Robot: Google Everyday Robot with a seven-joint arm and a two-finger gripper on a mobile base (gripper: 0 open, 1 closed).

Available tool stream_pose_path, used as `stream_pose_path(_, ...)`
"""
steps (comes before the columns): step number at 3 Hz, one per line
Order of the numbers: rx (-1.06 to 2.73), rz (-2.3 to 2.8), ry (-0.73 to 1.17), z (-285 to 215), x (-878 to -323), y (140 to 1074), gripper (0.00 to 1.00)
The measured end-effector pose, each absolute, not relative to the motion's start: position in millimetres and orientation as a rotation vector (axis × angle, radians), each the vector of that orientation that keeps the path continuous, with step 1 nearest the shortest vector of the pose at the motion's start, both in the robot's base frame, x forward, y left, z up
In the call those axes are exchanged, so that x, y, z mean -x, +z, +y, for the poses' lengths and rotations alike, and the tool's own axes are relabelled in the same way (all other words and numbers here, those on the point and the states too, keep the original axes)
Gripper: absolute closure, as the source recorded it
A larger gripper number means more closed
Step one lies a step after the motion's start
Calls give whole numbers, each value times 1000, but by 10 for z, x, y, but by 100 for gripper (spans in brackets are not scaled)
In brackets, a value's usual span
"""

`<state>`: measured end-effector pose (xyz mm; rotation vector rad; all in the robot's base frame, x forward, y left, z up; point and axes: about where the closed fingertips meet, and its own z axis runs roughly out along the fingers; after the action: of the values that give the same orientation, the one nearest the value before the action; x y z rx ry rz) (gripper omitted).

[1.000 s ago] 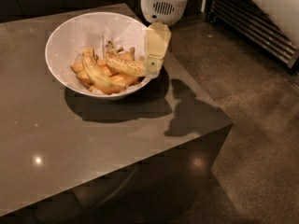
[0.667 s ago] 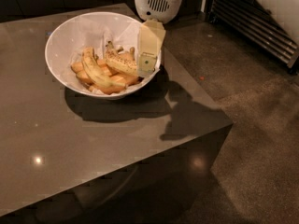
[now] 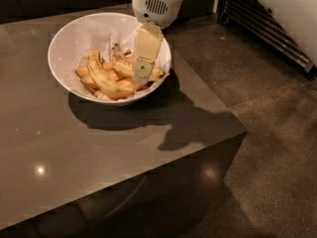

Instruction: Pick banana from white bowl

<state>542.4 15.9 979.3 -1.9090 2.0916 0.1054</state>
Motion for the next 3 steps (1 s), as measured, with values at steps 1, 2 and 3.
stream_pose_path(1,1901,2127,141,193,-5485,9705,13)
stream_pose_path(2,1897,2160,168,210,-5545,9615,17)
stream_pose_path(3,1891,2190,185,208,-5619,9533,18)
